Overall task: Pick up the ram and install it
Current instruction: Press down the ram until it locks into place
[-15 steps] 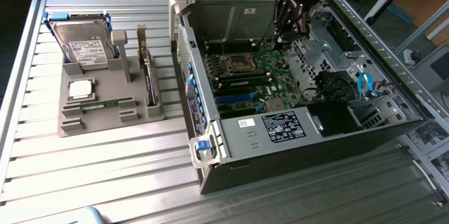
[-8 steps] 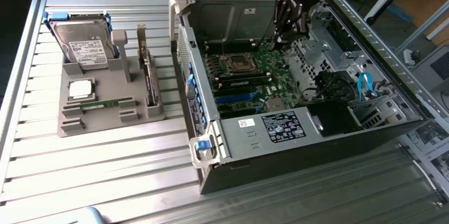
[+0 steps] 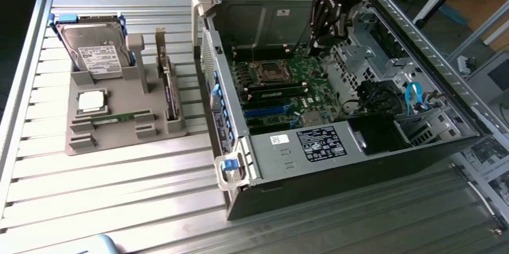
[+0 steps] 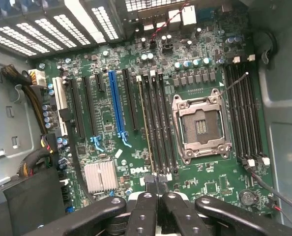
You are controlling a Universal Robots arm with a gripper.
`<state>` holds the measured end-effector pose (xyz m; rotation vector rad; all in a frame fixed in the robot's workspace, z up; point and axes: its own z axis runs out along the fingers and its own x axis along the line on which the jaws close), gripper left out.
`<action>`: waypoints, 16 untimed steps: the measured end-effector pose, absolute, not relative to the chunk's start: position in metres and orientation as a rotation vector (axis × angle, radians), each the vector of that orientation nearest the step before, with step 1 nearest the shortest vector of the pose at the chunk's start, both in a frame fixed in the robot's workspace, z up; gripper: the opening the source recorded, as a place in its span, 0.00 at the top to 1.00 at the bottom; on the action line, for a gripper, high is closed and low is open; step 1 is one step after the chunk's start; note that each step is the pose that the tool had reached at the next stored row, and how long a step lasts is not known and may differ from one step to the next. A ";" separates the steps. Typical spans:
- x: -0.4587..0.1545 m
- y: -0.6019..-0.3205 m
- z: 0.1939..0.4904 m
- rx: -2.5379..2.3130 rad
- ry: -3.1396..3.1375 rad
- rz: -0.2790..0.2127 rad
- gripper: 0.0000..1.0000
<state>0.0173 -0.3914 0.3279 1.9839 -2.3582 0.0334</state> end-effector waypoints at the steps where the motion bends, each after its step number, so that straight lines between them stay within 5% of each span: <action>1: 0.017 -0.391 0.328 1.979 -2.362 0.033 0.89; 16: 0.017 -0.388 0.328 1.907 -2.420 0.030 0.89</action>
